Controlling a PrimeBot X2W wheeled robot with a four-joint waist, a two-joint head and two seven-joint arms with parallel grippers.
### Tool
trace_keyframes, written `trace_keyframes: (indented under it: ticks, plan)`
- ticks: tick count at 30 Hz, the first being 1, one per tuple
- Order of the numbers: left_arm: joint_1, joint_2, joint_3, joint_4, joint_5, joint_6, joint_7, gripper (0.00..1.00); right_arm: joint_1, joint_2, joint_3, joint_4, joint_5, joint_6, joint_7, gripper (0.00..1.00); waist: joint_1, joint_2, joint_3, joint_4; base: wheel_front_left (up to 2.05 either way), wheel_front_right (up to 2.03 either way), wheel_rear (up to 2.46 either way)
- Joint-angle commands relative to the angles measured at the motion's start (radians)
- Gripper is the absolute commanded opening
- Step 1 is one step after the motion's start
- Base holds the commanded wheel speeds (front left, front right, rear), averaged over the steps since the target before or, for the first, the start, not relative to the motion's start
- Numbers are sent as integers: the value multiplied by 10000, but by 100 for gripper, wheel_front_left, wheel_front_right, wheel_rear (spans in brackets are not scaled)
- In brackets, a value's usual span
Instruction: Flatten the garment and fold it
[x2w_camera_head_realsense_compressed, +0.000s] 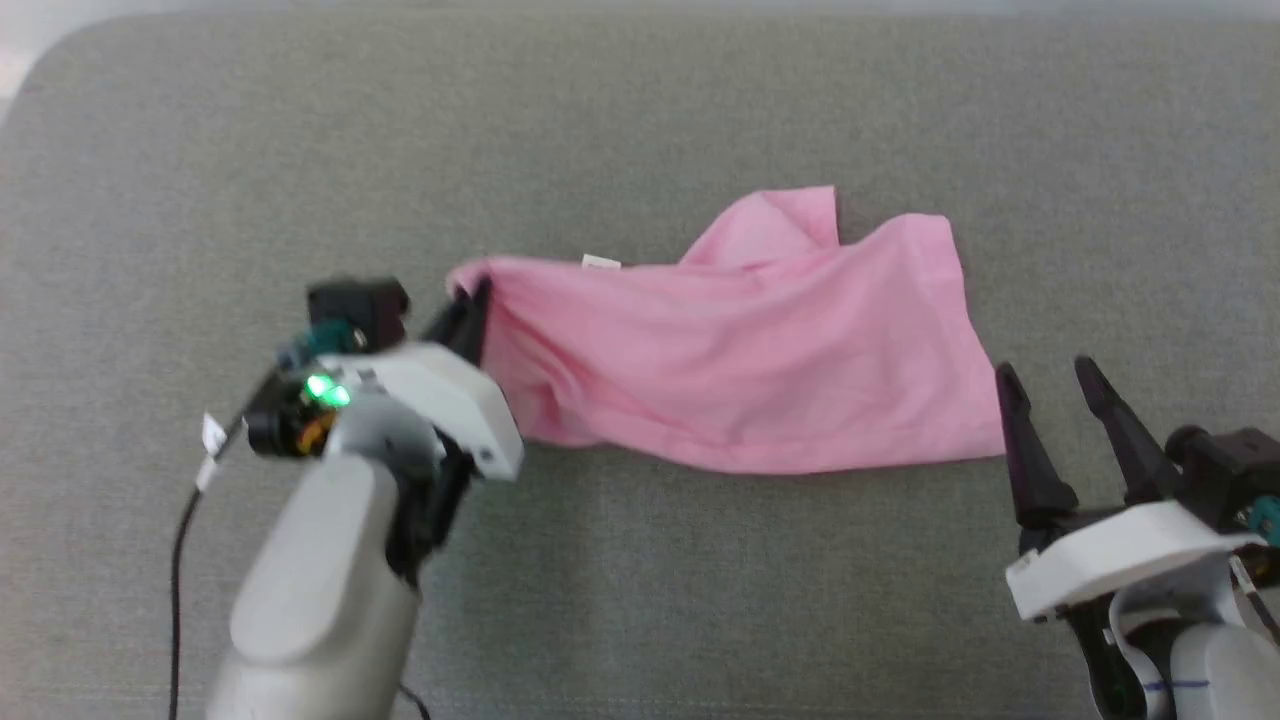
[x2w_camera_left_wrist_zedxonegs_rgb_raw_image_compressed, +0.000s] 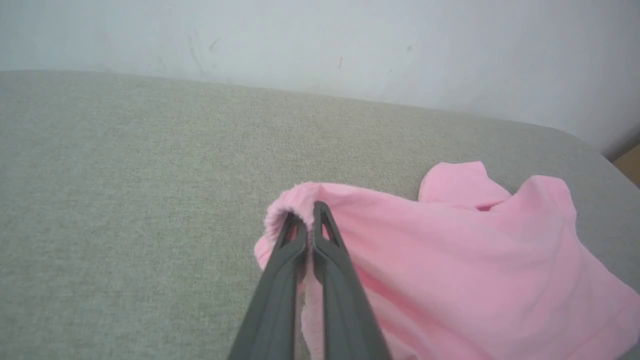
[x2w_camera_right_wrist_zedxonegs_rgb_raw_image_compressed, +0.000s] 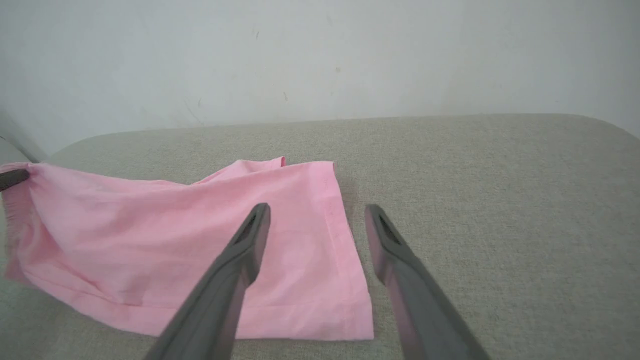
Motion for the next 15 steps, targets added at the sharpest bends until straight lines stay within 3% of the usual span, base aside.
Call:
trace_keyframes:
  ticks: [1, 10, 12, 15]
  plan:
    - [-188, 52, 54, 103, 69, 63, -64, 0, -164, 25, 46, -52, 78, -7, 16, 100, -1, 0, 333, -182, 0, 0, 0]
    - [-2488, 74, 573, 3439, -125, 37, -848, 3, -617, 25, 521, -8, 100, -7, 55, 100, -1, 0, 963, -734, 0, 0, 0]
    - [-2618, 26, 626, 3843, -231, -45, -1015, 100, -619, 25, 526, 41, 105, -7, 40, 100, -1, 0, 927, -773, 0, 0, 0]
    - [-2504, -32, 632, 4136, -302, -171, -1431, 100, -542, 26, 442, 121, 117, -7, 29, 100, -1, 0, 715, -722, 0, 0, 0]
